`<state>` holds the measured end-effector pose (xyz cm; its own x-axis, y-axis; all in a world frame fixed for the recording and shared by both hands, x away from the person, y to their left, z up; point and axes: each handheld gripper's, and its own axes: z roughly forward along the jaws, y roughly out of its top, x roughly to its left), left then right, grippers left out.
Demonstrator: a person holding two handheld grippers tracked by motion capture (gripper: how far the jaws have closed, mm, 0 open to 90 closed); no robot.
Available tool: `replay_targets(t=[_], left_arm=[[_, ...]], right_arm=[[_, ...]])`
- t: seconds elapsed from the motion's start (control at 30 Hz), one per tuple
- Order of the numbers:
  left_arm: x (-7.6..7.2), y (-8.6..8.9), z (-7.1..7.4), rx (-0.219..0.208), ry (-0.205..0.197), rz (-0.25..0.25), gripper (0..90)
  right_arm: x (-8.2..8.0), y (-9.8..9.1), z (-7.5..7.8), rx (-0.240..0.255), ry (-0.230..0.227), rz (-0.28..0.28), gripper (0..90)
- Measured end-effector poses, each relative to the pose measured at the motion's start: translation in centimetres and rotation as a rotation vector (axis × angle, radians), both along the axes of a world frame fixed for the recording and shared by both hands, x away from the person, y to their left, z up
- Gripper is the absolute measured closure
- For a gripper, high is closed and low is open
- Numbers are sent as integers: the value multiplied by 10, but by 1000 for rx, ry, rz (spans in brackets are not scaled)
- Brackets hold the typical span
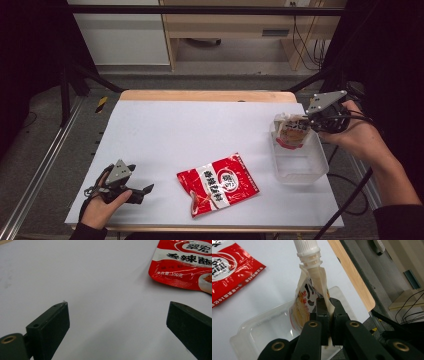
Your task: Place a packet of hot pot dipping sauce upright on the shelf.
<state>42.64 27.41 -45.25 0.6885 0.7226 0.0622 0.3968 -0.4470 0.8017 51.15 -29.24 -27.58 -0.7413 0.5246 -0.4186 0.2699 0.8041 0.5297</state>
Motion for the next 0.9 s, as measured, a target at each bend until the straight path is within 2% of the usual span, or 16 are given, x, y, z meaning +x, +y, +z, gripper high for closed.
replay_targets(t=[0.2, 0.5, 0.9], left_arm=[[0, -2, -1, 2, 4, -6, 47], [0, -6, -2, 13, 14, -21, 47], [-1, -9, -4, 28, 18, -39, 47]], right_arm=[[8, -2, -3, -6, 3, -12, 877], [20, -6, -9, 4, -24, -37, 877], [24, -10, -18, 9, -33, -45, 876]])
